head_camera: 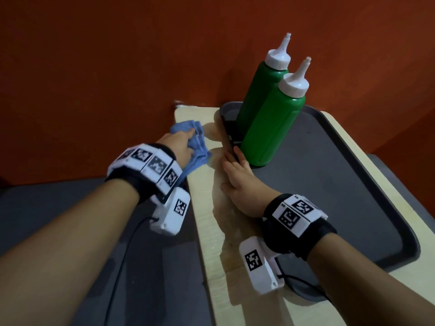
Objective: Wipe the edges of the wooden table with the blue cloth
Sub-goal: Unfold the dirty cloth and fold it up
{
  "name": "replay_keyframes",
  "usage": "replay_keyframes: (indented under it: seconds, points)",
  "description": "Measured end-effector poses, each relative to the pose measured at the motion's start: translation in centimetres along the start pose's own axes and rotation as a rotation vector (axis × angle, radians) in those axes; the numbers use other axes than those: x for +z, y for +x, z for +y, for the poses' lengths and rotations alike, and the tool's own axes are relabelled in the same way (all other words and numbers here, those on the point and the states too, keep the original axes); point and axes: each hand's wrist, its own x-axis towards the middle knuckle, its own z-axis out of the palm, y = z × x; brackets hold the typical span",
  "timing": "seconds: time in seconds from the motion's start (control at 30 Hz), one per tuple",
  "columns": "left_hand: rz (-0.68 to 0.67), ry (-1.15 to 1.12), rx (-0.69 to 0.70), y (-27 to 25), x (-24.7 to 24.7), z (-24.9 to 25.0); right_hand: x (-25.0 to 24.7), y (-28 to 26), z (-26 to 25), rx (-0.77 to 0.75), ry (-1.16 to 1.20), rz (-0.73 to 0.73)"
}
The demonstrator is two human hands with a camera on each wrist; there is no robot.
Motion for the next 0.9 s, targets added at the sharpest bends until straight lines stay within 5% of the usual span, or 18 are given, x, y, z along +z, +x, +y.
replay_keyframes:
  seconds: [0.1,0.33,0.5,0.67,0.77,0.9]
  points:
    - [0.087,-0.069,-0.019,0.3,0.5,0.1,-0.1,0.0,0.0,-0.001,0.009,0.004]
    - [-0.059,0.026,0.123,-7.9,4.2,0.0,0.0,0.2,0.1,0.023,0.063,0.001]
    - [-0.032,-0.089,0.191,-11.7,0.3,0.5,-0.5,-0.7,-0.2,0.009,0.248,0.075]
    - [0.080,-0.736,0.306,-12.6,-1.8,1.5,-1.4,-1.1,0.6,-0.107,0.447,0.226]
    - [0.017,-1.337,0.184,-12.3,-0.9,2.8,-2.0,-1.6,0.7,-0.090,0.645,0.277]
    - [-0.032,-1.675,0.016,-11.9,0.4,3.6,-3.3,-2.4,0.8,0.040,1.033,0.232]
